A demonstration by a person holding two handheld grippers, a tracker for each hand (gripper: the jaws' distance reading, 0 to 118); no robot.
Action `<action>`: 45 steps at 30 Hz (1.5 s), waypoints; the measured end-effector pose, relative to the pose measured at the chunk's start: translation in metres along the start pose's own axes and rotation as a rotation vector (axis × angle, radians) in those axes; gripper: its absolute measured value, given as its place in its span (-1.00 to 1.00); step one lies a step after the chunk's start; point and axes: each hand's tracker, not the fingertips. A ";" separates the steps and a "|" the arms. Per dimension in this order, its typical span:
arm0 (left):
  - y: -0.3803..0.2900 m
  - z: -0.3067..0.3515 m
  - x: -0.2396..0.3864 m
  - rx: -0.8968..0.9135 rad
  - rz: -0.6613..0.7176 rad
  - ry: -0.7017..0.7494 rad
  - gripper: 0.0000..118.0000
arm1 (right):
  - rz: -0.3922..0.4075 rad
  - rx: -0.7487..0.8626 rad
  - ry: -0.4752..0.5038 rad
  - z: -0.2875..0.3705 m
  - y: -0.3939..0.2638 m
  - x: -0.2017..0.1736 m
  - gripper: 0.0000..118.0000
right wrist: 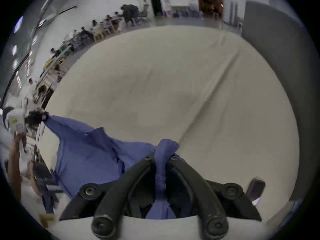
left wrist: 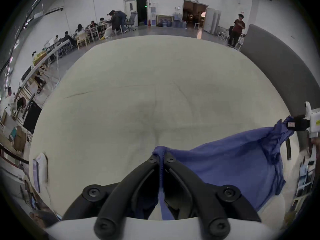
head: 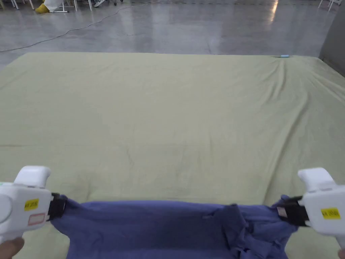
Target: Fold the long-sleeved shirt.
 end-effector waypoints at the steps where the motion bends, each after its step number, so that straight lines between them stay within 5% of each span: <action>1: -0.013 0.003 -0.003 -0.014 0.003 -0.004 -1.00 | 0.001 -0.004 -0.002 0.006 -0.013 -0.003 -0.91; 8: -0.114 0.025 -0.010 -0.124 0.102 -0.031 -1.00 | 0.058 -0.136 -0.032 0.016 -0.107 -0.019 -0.91; 13: -0.160 0.002 -0.010 -0.234 0.100 -0.011 -1.00 | 0.027 -0.183 -0.046 -0.003 -0.139 -0.023 -0.91; 24: -0.178 -0.021 -0.003 -0.250 0.075 0.024 -1.00 | -0.048 -0.208 -0.081 -0.029 -0.157 -0.024 -0.91; 27: -0.174 -0.002 -0.006 -0.208 0.105 0.036 -0.97 | -0.081 -0.221 -0.074 -0.019 -0.147 -0.016 -0.69; 28: -0.170 0.013 -0.010 -0.149 0.132 0.032 -0.67 | -0.108 -0.210 -0.078 -0.003 -0.142 -0.010 -0.54; 29: -0.169 0.027 -0.012 -0.088 0.171 -0.004 -0.08 | -0.144 -0.151 -0.068 0.015 -0.137 -0.009 -0.31; 30: -0.168 0.041 -0.014 -0.034 0.200 -0.029 0.76 | -0.164 -0.076 -0.056 0.034 -0.133 -0.010 0.09; 31: -0.169 0.051 -0.015 0.031 0.243 -0.039 1.00 | -0.185 -0.011 -0.040 0.050 -0.130 -0.012 0.36; 32: -0.170 0.058 -0.014 0.063 0.257 -0.056 0.96 | -0.196 0.041 -0.020 0.067 -0.127 -0.015 0.51; 35: -0.175 0.064 0.002 -0.055 0.265 -0.072 0.93 | -0.185 0.072 0.035 0.081 -0.129 -0.031 0.52; 36: -0.178 0.061 0.009 -0.086 0.240 -0.065 0.68 | -0.168 0.079 0.031 0.081 -0.131 -0.039 0.39; 37: -0.181 0.053 0.015 -0.107 0.209 -0.052 0.07 | -0.131 0.080 0.012 0.077 -0.133 -0.049 0.02; 38: -0.187 0.047 0.020 -0.096 0.168 -0.032 -0.88 | -0.102 0.055 -0.007 0.068 -0.136 -0.057 -0.65; 39: -0.191 0.043 0.021 -0.097 0.172 -0.064 -1.00 | -0.102 0.045 0.018 0.065 -0.136 -0.060 -1.00; 42: -0.187 0.038 0.004 -0.078 0.272 -0.175 -1.00 | -0.146 -0.003 0.187 0.056 -0.137 -0.064 -1.00; 45: -0.177 0.030 -0.030 -0.008 0.389 -0.270 -1.00 | -0.140 0.010 0.234 0.051 -0.139 -0.060 -1.00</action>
